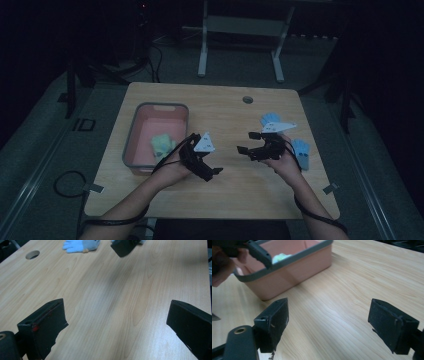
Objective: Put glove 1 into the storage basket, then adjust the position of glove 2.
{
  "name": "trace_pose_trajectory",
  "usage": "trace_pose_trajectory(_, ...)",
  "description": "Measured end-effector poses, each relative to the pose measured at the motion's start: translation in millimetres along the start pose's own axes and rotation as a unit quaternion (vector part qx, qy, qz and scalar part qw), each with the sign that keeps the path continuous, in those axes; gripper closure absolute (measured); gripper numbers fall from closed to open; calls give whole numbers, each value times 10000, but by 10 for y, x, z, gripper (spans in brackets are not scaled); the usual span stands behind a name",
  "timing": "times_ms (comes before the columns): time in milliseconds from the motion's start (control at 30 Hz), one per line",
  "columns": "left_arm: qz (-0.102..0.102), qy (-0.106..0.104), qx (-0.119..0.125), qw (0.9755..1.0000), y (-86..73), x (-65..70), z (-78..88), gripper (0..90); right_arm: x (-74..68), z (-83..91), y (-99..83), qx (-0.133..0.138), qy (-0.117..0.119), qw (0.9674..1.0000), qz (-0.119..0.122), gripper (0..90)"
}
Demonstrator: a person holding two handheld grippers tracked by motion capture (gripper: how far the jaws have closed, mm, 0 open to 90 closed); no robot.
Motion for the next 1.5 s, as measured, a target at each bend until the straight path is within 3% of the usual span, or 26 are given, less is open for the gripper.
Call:
trace_pose_trajectory(333, 89, -225, 59, 9997, -136, 201, -170, 26, 227, 255, -199, 46, -492, 9987, -80, 335)
trace_pose_trajectory(467, 58, -255, -17, 9997, -237, 264, -236, 26, 352, 398, -260, 210, -849, 9962, -27, 408)
trace_pose_trajectory(500, 58, -255, -17, 9997, -237, 264, -236, 26, 352, 398, -260, 210, -849, 9962, -27, 408)
trace_pose_trajectory(533, 36, -320, -116, 9994, -329, 313, -288, 26, 464, 475, -290, 231, -1050, 9942, -49, 451)
trace_pose_trajectory(800, 93, -366, -187, 9991, -511, 364, -356, 26, 793, 586, -355, 242, -1441, 9887, -344, 590)
trace_pose_trajectory(900, 97, -365, -174, 9991, -525, 366, -357, 26, 875, 583, -371, 191, -1558, 9870, -346, 602)
trace_pose_trajectory(1000, 63, -372, -199, 9991, -602, 398, -365, 26, 1062, 526, -412, -1, -1715, 9845, -380, 631)
trace_pose_trajectory(1267, 13, -358, -320, 9988, -725, 433, -379, 26, 1435, 363, -366, -324, -1980, 9774, -671, 612)
trace_pose_trajectory(1500, 1, -335, -339, 9989, -784, 447, -380, 27, 1674, 147, -287, -559, -1966, 9751, -858, 571)
Point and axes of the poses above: each handheld gripper's, and its own axes: z roughly backward along the jaws, y roughly out of its top, x roughly to its right, the point moved 4 cm from there along -z, roughly forward along the jaws, and after that the axes turned 6 degrees about x, right-handed, at the moved point
